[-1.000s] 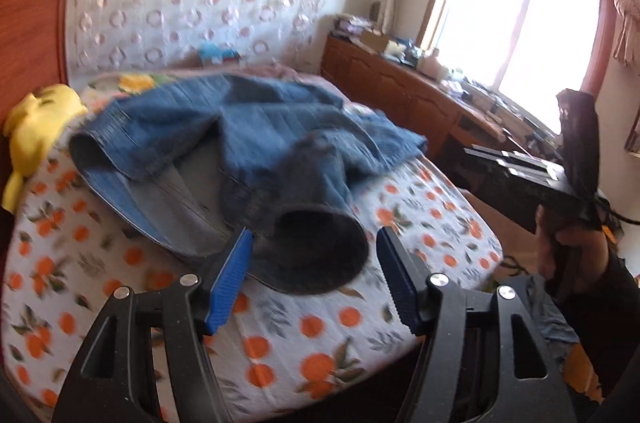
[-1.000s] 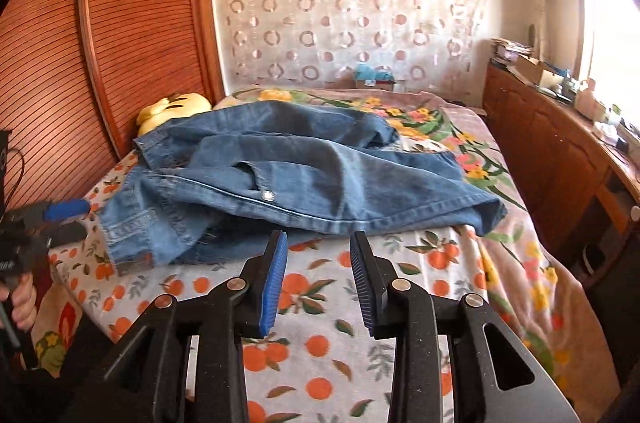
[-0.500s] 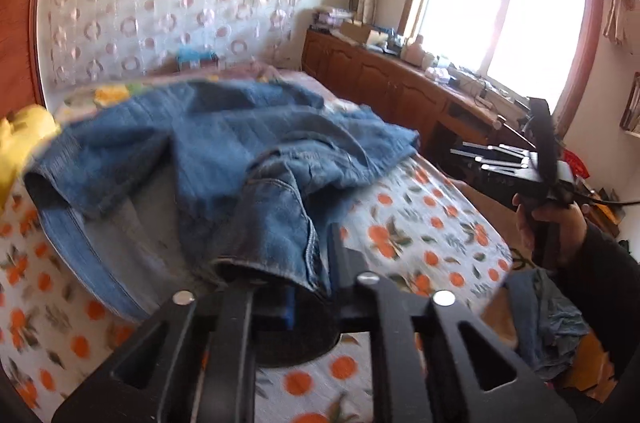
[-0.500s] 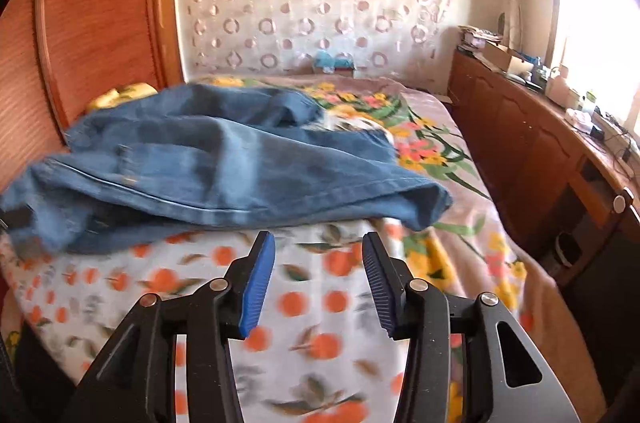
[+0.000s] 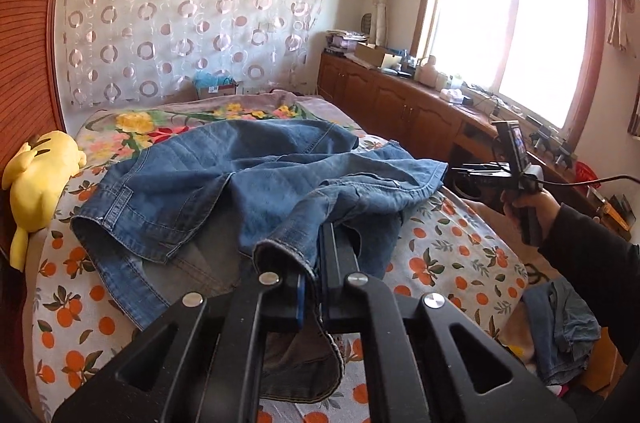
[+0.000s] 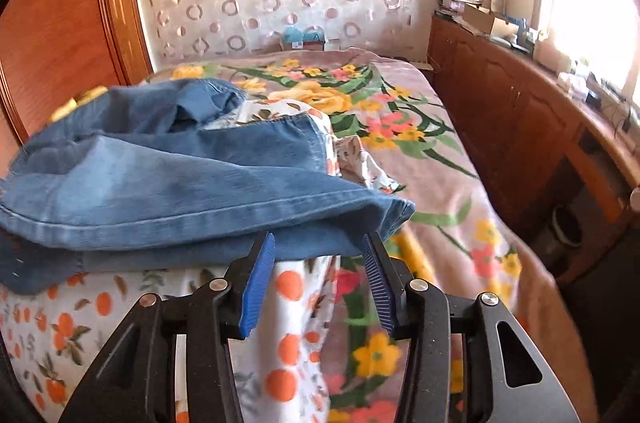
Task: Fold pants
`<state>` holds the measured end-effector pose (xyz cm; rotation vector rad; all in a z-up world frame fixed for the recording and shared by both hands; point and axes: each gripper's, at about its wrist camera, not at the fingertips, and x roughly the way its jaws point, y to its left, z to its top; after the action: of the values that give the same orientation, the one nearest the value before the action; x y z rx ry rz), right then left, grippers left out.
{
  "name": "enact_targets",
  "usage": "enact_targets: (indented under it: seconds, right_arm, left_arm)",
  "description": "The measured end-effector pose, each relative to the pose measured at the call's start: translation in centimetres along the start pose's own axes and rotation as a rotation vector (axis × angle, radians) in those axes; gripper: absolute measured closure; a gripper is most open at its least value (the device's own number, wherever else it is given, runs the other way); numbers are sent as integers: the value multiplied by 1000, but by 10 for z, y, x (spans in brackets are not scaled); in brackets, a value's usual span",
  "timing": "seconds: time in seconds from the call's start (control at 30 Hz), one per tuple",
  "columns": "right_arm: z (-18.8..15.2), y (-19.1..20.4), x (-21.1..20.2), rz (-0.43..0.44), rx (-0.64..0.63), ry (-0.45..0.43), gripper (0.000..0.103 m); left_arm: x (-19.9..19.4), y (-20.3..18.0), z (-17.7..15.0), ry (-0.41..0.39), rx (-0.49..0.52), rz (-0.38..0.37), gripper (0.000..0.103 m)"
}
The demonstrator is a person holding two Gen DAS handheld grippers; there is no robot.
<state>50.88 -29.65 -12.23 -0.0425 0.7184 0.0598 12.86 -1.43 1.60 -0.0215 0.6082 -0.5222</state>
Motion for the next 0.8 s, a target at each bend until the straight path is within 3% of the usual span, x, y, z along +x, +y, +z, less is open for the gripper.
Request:
enact_targets:
  seconds: [0.37, 0.8]
  right_arm:
    - [5, -2, 4, -121, -124, 57, 56]
    - [32, 12, 5, -52, -364, 87, 56]
  left_arm:
    - [-1, 11, 8, -14, -2, 15, 97]
    - [6, 24, 22, -14, 12, 21, 97]
